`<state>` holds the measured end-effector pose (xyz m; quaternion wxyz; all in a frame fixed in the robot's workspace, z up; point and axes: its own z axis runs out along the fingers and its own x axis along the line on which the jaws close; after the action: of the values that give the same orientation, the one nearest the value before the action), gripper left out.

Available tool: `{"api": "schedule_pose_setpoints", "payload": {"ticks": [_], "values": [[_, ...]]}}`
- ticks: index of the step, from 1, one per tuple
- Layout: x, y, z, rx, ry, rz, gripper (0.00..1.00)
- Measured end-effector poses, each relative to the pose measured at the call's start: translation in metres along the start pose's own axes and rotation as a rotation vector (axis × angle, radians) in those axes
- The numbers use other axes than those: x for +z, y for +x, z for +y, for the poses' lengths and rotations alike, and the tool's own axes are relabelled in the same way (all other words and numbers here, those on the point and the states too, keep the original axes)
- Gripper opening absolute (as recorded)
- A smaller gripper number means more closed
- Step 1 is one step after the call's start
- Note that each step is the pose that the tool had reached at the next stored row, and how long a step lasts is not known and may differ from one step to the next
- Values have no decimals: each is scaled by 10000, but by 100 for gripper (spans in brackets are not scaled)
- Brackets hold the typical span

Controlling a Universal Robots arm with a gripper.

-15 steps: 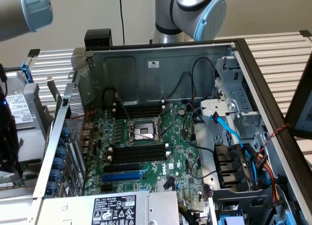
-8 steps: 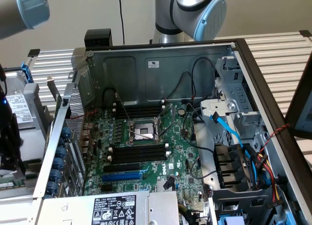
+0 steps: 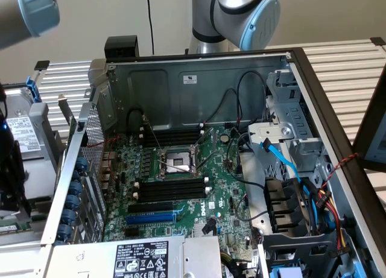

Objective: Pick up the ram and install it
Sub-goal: 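Pick up the ram and move it above insertion slot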

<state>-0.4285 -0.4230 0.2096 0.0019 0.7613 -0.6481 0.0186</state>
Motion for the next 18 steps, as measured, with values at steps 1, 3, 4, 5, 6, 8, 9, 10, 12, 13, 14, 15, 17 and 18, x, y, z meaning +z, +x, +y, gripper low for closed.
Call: {"api": "schedule_pose_setpoints", "payload": {"ticks": [1,3,4,5,6,8,9,10,12,13,14,15,17,18], "values": [[8,-1,4,2,-2,-1,18],[13,-1,7,4,-2,-5,18],[14,-2,9,6,-1,-6,18],[15,-2,11,7,0,-7,18],[16,-2,11,7,-2,-8,18],[15,-2,12,7,-6,-8,18],[13,1,13,8,-7,-7,18],[11,7,14,9,-5,-5,18],[5,17,15,9,-5,-2,18],[2,19,16,11,-7,-2,18],[0,20,15,11,-7,6,18],[-4,21,15,11,-9,22,18],[-7,22,15,10,-12,37,18],[-7,21,15,9,-12,39,18]]}}
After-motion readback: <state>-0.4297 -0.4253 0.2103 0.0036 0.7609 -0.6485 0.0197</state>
